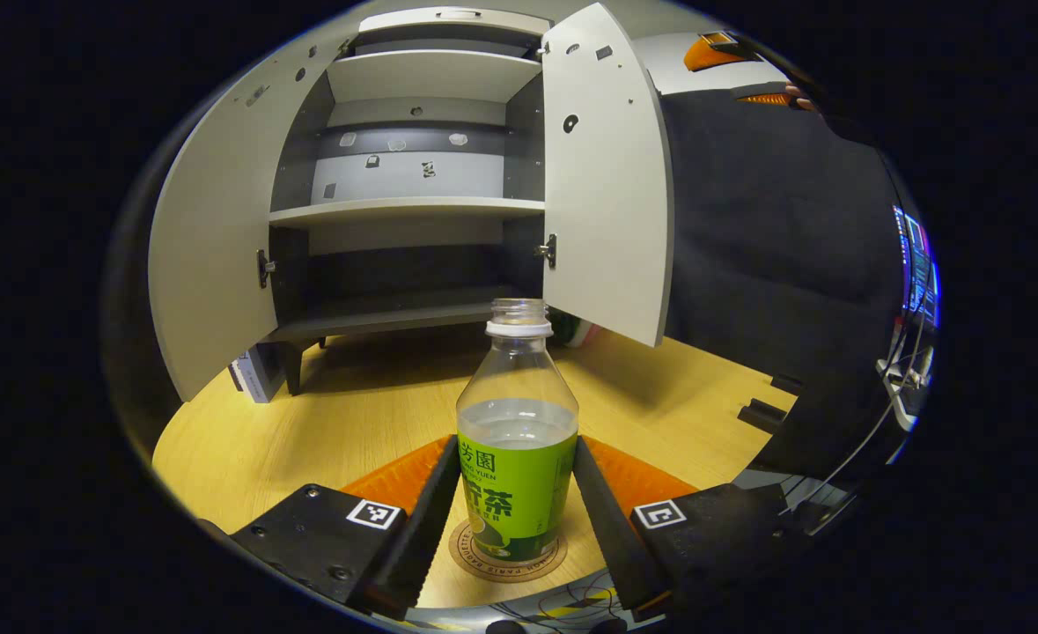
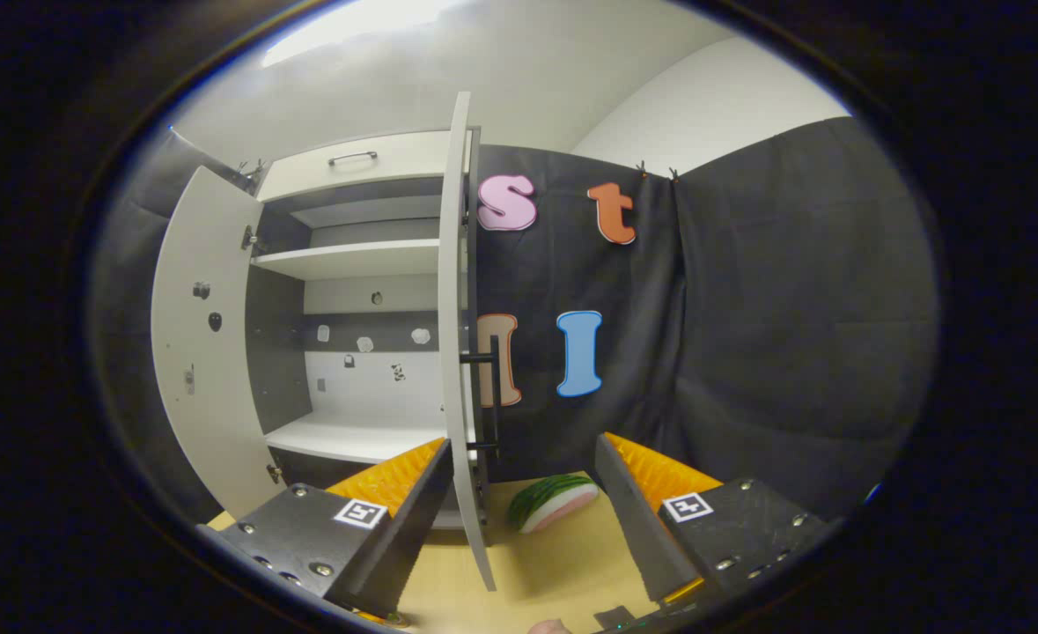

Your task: Grasp the bottle in the cabinet with the left hand and place it on the coaster, then close the right door with the right hand and the left door with the left hand.

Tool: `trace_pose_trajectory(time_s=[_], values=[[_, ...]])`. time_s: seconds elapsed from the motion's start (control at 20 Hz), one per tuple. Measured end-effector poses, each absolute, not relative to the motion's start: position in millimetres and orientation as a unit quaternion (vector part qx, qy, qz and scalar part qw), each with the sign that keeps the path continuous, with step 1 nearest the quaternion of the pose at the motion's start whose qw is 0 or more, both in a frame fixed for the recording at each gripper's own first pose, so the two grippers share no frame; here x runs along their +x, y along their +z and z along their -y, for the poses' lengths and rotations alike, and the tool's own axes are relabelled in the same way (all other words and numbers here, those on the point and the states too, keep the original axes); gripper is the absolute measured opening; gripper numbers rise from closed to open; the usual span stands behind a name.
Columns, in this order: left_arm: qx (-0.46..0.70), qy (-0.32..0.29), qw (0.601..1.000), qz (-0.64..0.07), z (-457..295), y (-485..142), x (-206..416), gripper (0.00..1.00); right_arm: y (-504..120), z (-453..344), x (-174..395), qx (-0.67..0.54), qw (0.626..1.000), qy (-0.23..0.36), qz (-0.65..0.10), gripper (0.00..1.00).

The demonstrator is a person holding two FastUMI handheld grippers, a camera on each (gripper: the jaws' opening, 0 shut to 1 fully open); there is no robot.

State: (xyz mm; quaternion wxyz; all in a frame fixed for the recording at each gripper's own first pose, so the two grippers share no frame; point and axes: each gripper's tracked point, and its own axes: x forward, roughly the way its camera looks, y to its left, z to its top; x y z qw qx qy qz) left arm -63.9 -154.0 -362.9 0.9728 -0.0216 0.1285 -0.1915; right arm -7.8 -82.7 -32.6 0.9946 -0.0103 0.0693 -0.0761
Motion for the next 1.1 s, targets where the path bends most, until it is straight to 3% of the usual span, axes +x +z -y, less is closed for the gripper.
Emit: trace_pose_trajectory(time_s=[0.15,0.2,0.35,0.4,0.45,0.6,1.1], values=[[-0.013,-0.201,0.972,-0.121,154,-358,-66,0.82,-42,84,-5,-0.008,0.994,-0.074,-0.075,0.98],[-0.008,-0.203,0.972,-0.119,153,-357,-67,0.82,-44,84,-4,-0.006,0.994,-0.073,-0.077,0.94],[-0.001,-0.209,0.971,-0.119,152,-355,-71,0.84,-53,87,-2,-0.001,0.994,-0.072,-0.081,0.98],[-0.001,-0.214,0.970,-0.118,153,-353,-73,0.84,-54,87,-1,0.000,0.994,-0.071,-0.083,0.94],[-0.003,-0.216,0.970,-0.115,153,-350,-73,0.85,-57,87,-1,-0.001,0.994,-0.070,-0.084,0.98],[-0.010,-0.218,0.969,-0.115,152,-339,-72,0.87,-63,90,-1,-0.004,0.994,-0.068,-0.089,0.98],[-0.019,-0.215,0.974,-0.066,144,-237,-62,0.88,-70,117,-3,0.007,0.994,-0.076,-0.084,0.98]])
